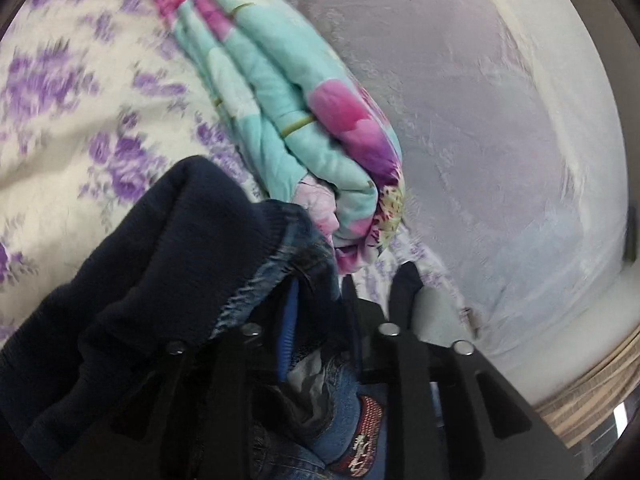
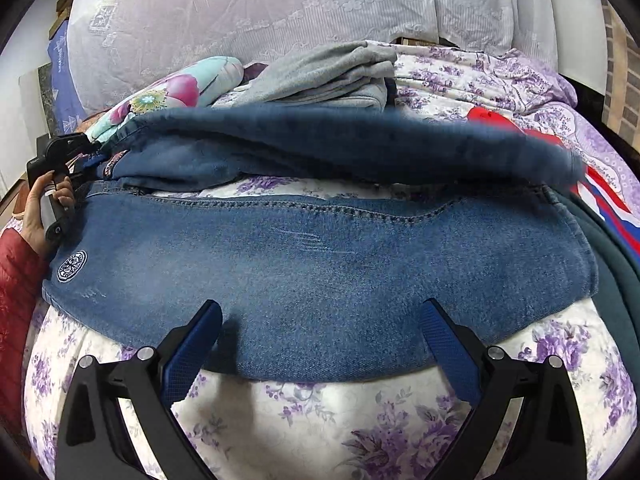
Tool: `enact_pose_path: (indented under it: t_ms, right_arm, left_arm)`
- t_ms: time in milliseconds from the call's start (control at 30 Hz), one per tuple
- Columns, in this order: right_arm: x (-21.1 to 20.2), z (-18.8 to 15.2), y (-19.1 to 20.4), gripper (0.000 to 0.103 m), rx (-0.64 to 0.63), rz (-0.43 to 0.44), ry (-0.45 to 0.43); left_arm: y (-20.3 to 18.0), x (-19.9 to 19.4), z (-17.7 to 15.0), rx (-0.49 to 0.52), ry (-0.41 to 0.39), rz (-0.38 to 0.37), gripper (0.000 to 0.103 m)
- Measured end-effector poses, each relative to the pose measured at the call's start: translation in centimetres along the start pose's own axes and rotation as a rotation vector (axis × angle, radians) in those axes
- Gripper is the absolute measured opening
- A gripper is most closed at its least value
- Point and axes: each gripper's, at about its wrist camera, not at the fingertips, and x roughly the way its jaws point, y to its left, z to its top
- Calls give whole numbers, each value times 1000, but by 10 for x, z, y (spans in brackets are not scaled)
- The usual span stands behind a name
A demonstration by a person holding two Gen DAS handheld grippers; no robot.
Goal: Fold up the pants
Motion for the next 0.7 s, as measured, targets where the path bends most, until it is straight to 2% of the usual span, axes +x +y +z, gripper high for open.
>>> enact_pose_path:
  t_ms: [33,67,100,133,200,233,300,400,467,567,600,700]
  right_arm:
    - [-1,0,-1,100,3,4,-2]
    - [-1,-1,-1,100,6,6,-4]
    - [-1,-1,-2,100,11,8,-7]
    - [-2,-1,-3,100,16,11,-9]
    - [-5,-2,-6,100,29,20,-21]
    - [-7,-1,-8,100,36,25,-30]
    - [-13,-2,-10,100,51,40,-60]
    - [-21,0,-14,99,76,93,-94]
    - [-25,3,-19,99,114,141,-103]
    - [-24,12,-38,99,240,253,-92]
    - [-21,15,-42,99,267,257,-82]
    - [0,25,-56,99,351,261,-5]
  left_arm:
    - [-8,-2,-2,39,-6,20,44]
    - [-17,-9,-4,72,-19,20,53]
    - [-24,-16,-7,89,-39,16,70]
    - [-31,-29,-9,102,-79,12,82]
    - [-44,-61,-18,133,-172,-51,90]
    - [-49,-75,-23,151,-199,-93,91]
    - [-52,-94,-34,156,-207,-132,94]
    - [-53,-101,-56,131,-145,-183,96]
    - [-45,-95,-70,103,-80,-180,97]
    - [-36,-77,-85,68,6,-151,97]
    - [-36,-67,-89,76,40,-122,97]
    - [-52,-61,-97,197,39,-58,97]
